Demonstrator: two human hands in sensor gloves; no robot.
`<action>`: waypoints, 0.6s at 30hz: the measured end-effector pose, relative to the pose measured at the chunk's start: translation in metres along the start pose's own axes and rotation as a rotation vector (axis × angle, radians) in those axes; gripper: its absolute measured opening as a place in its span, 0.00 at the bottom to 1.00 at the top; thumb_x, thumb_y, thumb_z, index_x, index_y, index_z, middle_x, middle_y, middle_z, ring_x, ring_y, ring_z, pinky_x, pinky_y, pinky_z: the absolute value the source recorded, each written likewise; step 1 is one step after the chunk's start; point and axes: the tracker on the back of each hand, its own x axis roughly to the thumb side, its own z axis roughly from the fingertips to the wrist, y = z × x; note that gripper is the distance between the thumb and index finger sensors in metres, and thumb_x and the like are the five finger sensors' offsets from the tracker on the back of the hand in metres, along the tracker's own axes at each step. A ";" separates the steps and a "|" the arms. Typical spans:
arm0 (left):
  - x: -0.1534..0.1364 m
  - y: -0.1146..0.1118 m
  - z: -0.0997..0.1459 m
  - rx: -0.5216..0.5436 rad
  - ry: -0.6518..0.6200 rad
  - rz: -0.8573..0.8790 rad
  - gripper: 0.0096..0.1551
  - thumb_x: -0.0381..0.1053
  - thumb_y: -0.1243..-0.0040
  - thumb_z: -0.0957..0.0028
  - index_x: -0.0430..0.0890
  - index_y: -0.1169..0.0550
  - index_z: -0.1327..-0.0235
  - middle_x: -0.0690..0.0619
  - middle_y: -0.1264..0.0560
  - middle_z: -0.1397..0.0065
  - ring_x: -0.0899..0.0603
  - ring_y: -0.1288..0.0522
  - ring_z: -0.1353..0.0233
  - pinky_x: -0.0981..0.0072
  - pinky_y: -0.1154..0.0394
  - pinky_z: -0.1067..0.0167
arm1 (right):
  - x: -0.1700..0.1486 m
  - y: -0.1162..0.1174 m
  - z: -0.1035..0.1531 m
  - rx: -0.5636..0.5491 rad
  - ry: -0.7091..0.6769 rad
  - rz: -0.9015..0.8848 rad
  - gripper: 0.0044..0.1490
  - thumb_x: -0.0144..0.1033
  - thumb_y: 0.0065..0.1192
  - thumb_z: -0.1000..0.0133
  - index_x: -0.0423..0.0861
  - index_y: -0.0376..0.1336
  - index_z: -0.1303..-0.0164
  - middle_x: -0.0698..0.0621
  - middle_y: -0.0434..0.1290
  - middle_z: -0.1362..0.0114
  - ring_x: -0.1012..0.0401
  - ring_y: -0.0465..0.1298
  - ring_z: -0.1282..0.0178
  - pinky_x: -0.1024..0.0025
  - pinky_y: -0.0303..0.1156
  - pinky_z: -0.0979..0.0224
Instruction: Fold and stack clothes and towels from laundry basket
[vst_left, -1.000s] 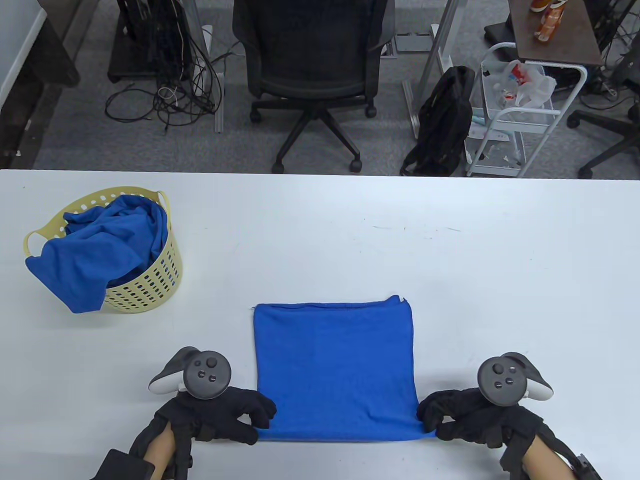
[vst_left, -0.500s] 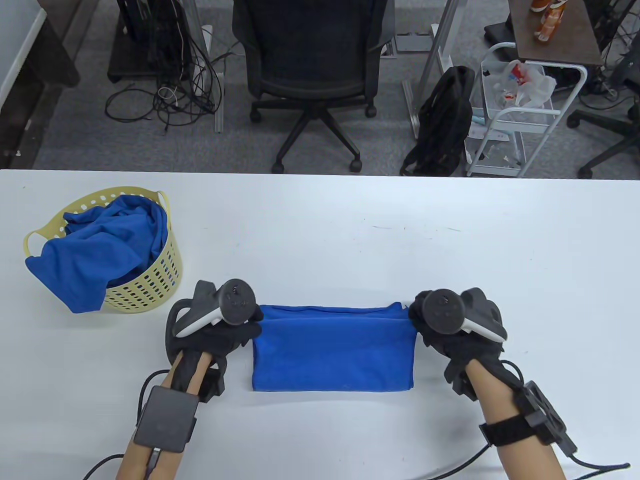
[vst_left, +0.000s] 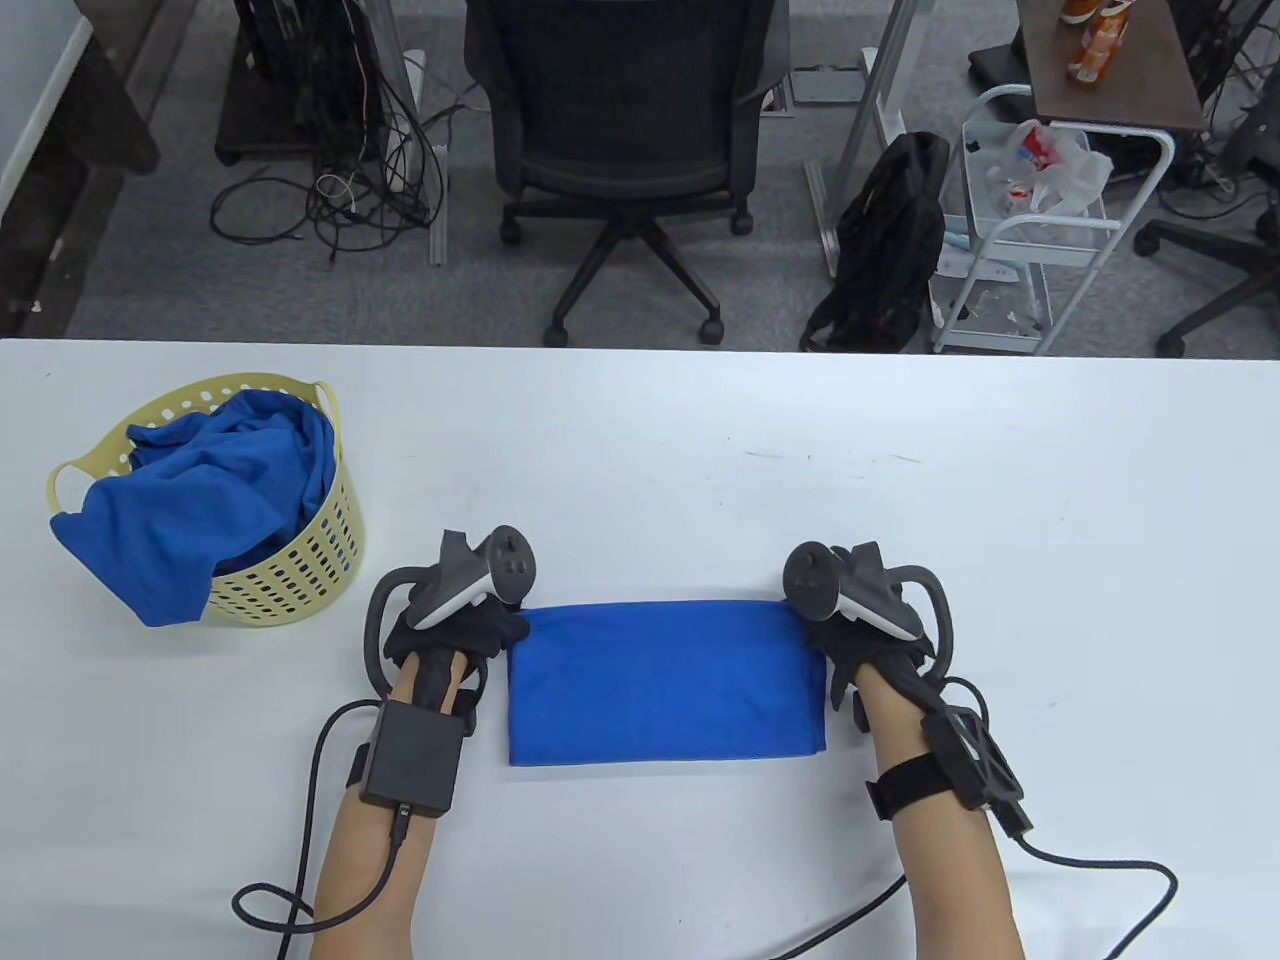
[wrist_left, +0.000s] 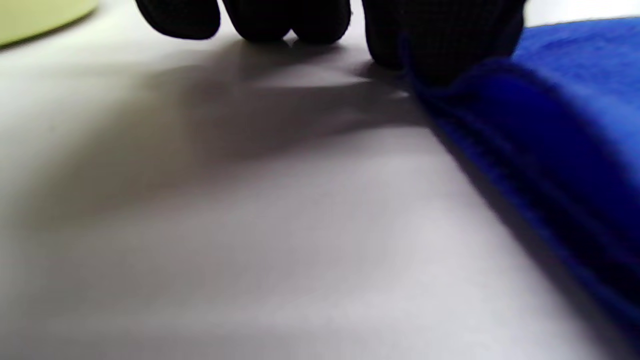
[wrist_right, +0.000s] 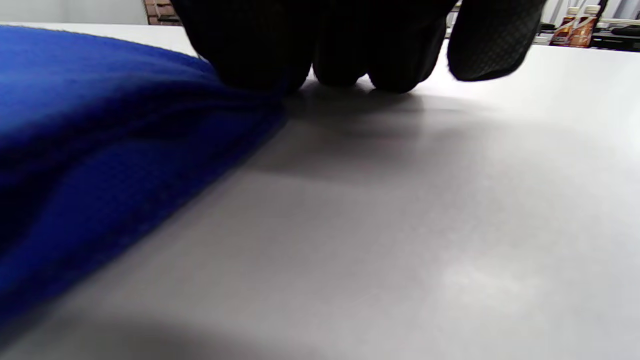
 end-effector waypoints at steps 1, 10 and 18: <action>0.001 -0.001 0.001 0.016 0.002 -0.007 0.29 0.65 0.35 0.46 0.59 0.27 0.32 0.46 0.38 0.13 0.34 0.36 0.17 0.36 0.33 0.26 | -0.001 0.001 0.002 -0.016 0.004 -0.004 0.24 0.36 0.61 0.36 0.44 0.64 0.30 0.39 0.62 0.20 0.39 0.64 0.23 0.34 0.64 0.26; -0.011 0.011 0.072 0.295 -0.120 0.133 0.45 0.64 0.43 0.40 0.49 0.41 0.12 0.37 0.42 0.10 0.31 0.35 0.17 0.37 0.32 0.26 | -0.020 -0.016 0.047 -0.063 0.219 -0.116 0.37 0.37 0.55 0.30 0.31 0.54 0.15 0.27 0.61 0.19 0.32 0.66 0.26 0.29 0.61 0.28; -0.010 0.010 0.138 0.470 -0.172 0.140 0.42 0.63 0.45 0.39 0.50 0.39 0.13 0.38 0.40 0.10 0.31 0.33 0.17 0.36 0.31 0.27 | 0.029 -0.001 0.052 0.293 0.358 -0.064 0.59 0.48 0.66 0.33 0.15 0.49 0.16 0.23 0.69 0.29 0.33 0.73 0.34 0.31 0.69 0.35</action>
